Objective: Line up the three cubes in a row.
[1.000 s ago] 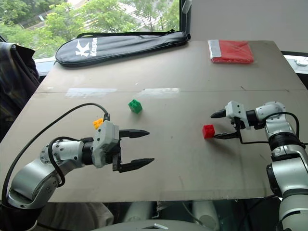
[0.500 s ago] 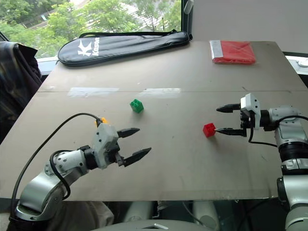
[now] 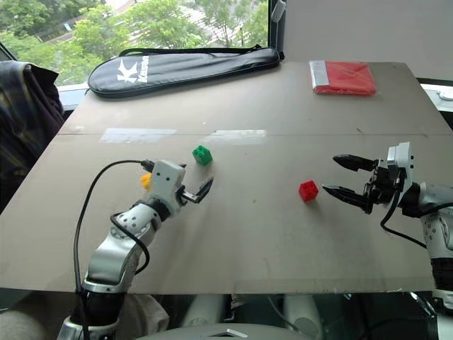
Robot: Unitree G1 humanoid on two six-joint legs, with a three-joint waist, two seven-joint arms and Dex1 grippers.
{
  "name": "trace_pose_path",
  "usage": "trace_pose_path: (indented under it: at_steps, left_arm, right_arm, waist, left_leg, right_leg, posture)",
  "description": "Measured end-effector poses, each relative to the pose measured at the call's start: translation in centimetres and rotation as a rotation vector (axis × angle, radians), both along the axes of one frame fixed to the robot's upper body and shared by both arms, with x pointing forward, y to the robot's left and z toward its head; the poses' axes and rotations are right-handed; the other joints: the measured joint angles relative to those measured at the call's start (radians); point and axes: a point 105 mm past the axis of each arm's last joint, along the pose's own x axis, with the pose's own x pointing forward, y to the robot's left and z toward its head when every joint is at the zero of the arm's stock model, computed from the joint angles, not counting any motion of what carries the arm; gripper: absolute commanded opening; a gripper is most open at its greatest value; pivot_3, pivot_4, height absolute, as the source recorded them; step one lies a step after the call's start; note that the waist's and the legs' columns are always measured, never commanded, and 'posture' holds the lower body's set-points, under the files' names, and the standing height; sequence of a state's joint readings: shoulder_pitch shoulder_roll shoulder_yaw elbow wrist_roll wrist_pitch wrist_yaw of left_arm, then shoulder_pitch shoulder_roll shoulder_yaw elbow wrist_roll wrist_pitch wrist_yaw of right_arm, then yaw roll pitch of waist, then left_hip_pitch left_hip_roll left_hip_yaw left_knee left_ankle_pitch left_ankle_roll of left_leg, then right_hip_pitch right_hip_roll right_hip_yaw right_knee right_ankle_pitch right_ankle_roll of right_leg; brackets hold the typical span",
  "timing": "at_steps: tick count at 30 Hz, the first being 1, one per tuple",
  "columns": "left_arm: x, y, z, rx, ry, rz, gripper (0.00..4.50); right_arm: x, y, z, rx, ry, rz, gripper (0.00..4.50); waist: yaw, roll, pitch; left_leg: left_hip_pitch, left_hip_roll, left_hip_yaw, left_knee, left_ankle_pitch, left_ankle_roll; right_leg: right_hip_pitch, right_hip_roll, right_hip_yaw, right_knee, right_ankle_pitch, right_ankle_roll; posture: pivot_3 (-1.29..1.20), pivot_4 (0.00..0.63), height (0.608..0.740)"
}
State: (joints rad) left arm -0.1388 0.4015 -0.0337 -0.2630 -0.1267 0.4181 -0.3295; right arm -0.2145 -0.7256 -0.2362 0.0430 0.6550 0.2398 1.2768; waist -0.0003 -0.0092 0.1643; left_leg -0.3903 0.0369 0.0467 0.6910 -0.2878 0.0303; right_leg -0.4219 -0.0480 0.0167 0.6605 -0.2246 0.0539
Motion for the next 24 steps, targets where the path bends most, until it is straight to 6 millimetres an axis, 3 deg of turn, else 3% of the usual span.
trace_pose_path:
  at_steps: [9,18,21,24]
  left_arm:
    - [4.1,0.4,0.0,0.113,0.065,-0.068,4.5]
    - [6.1,-0.5,-0.3,0.112,0.176,-0.132,4.5]
    - [6.2,-0.7,-0.5,0.046,0.227,-0.13,3.77]
    - [6.1,-0.5,-0.4,0.01,0.254,-0.113,2.4]
  right_arm:
    - [-1.6,0.3,0.0,0.027,-0.011,-0.036,4.38]
    - [-2.2,-0.1,0.3,0.03,-0.034,-0.077,4.38]
    - [-2.3,-0.1,0.4,0.03,-0.04,-0.079,4.5]
    - [-2.3,-0.2,0.4,0.029,-0.049,-0.08,4.5]
  waist:
    - [-0.001,0.0,0.0]
    - [0.006,-0.001,0.0]
    - [0.009,-0.001,0.0]
    - [0.011,-0.001,0.0]
  left_leg:
    - [-0.003,0.0,0.0,0.0,0.0,0.0]
    - [-0.002,0.0,-0.001,0.0,0.0,0.0]
    - [-0.002,0.0,-0.001,0.0,0.0,0.0]
    - [-0.002,0.0,-0.001,0.0,0.0,0.0]
  right_leg:
    - [0.0,0.0,-0.001,-0.003,0.0,0.0]
    - [0.0,0.0,-0.001,-0.002,0.0,0.0]
    - [0.0,0.0,-0.001,-0.002,0.0,0.0]
    - [0.0,0.0,-0.002,-0.002,0.0,0.0]
  posture:
    - [0.0,0.15,0.708]
    - [0.0,0.15,0.708]
    - [0.0,0.15,0.708]
    - [0.0,0.15,0.708]
